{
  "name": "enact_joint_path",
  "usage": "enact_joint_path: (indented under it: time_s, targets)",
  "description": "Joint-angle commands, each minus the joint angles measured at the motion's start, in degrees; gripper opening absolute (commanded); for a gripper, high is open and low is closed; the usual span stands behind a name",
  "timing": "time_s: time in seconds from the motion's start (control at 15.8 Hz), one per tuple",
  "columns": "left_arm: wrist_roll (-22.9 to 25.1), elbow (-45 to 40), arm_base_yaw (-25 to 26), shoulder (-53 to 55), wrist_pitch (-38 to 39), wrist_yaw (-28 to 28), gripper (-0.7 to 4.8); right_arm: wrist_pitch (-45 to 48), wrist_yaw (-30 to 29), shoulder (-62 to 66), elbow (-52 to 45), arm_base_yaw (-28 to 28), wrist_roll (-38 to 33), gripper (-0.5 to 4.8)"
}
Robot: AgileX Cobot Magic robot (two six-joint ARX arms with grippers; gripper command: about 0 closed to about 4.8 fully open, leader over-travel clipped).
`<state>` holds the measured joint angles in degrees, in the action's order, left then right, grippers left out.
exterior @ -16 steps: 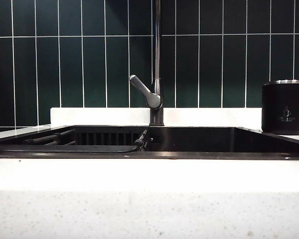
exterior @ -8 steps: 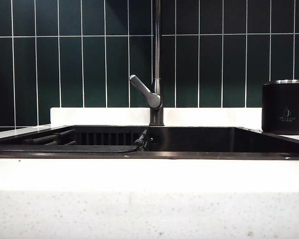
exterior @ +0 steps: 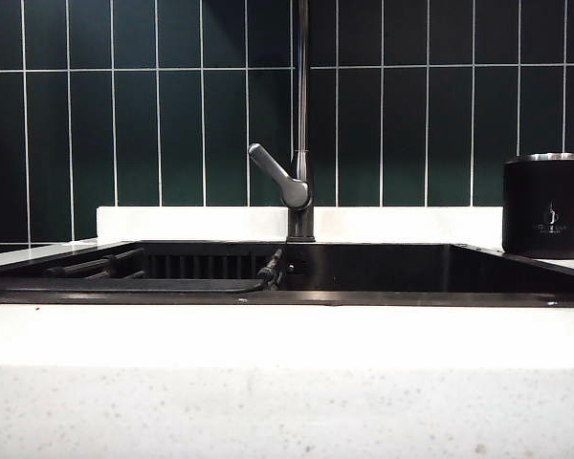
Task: Pick up the mug next to the sink, go to the faucet to get some water, pour the water into the sink, and finally put the mug back to its place.
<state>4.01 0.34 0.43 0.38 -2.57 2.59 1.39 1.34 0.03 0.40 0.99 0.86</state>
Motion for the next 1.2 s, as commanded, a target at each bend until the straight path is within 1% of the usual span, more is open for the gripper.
enact_joint_path:
  time_s: [0.06, 0.19, 0.25, 0.38, 0.44, 0.51, 0.57, 0.63, 0.7, 0.82, 0.89, 1.01, 1.08, 1.14, 1.2]
  targets:
    - [-0.2, 0.1, -0.1, 0.0, -7.2, -2.8, -0.05, 2.4, 0.0, -0.2, -0.3, 0.0, -0.7, -0.01]
    - [-0.4, 0.2, -0.1, 0.0, -9.7, -3.9, -0.05, 2.3, 0.1, -0.2, -0.3, 0.0, -4.0, -0.01]
    - [-0.4, 0.2, -0.1, 0.0, -10.4, -4.3, -0.05, 3.0, 0.1, -0.2, -0.3, 0.0, -4.3, -0.01]
    - [-1.2, 0.2, -0.1, 0.0, -9.9, -4.3, -0.05, 3.7, 0.0, -0.2, -0.1, 0.0, -7.7, -0.01]
    - [-3.9, 0.2, -0.1, 0.0, -9.9, -4.3, -0.05, 3.5, -0.1, -0.2, 0.3, -0.1, -8.5, -0.01]
    - [-5.3, 0.2, -0.1, 0.0, -9.9, -4.5, -0.05, 3.5, 0.0, -0.2, 1.2, -0.3, -8.8, -0.02]
    - [-8.0, 0.7, -0.1, 0.0, -9.7, -5.3, -0.05, 2.4, 0.2, -0.2, 3.9, -0.3, -9.4, -0.02]
    - [-9.1, 1.3, -0.1, 0.0, -9.2, -5.8, -0.05, 0.8, 0.8, 0.0, 5.7, -0.2, -9.4, -0.02]
    - [-9.2, 2.6, -0.1, 0.0, -8.0, -7.0, -0.05, -2.1, 2.5, 0.5, 8.8, -0.2, -9.3, -0.02]
    - [-9.1, 3.3, -0.1, 0.0, -5.9, -8.0, -0.05, -5.3, 3.3, 1.1, 12.2, -0.1, -7.5, -0.02]
    - [-9.2, 3.3, -0.1, 0.0, -3.8, -8.0, -0.05, -6.3, 4.2, 1.8, 14.8, -0.2, -3.8, -0.02]
    - [-9.0, 3.4, -0.1, 0.0, -3.5, -8.0, -0.05, -6.3, 6.6, 2.6, 17.5, -0.1, -2.0, -0.02]
    - [-9.0, 4.2, -0.1, 0.0, -3.5, -8.9, -0.05, -7.3, 8.2, 4.0, 19.8, -0.1, -0.9, -0.02]
    - [-9.4, 5.7, -0.1, 0.0, -3.2, -10.8, -0.05, -7.4, 8.2, 6.8, 22.3, -0.1, 2.6, -0.02]
    - [-9.4, 7.0, -0.1, 0.0, -0.6, -12.1, -0.05, -7.4, 8.2, 9.3, 24.2, -0.1, 3.4, -0.02]
